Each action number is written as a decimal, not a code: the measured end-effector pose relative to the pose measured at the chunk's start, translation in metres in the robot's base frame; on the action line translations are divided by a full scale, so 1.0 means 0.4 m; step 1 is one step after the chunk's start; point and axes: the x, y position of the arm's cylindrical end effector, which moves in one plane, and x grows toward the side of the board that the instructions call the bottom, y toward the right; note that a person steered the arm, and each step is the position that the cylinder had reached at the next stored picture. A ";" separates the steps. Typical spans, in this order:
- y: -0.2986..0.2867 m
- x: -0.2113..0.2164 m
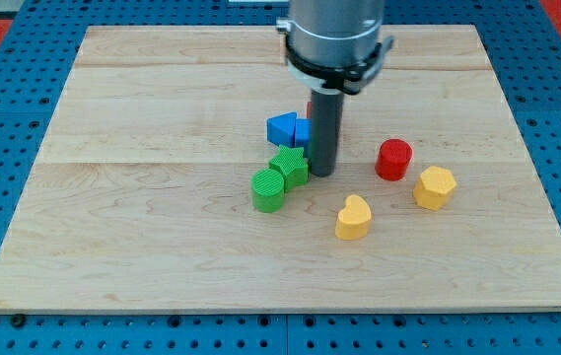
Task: Push the blue triangle away from the blue cube
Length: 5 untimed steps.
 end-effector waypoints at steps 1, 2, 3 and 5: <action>0.118 -0.055; -0.040 -0.164; -0.265 -0.185; -0.192 -0.150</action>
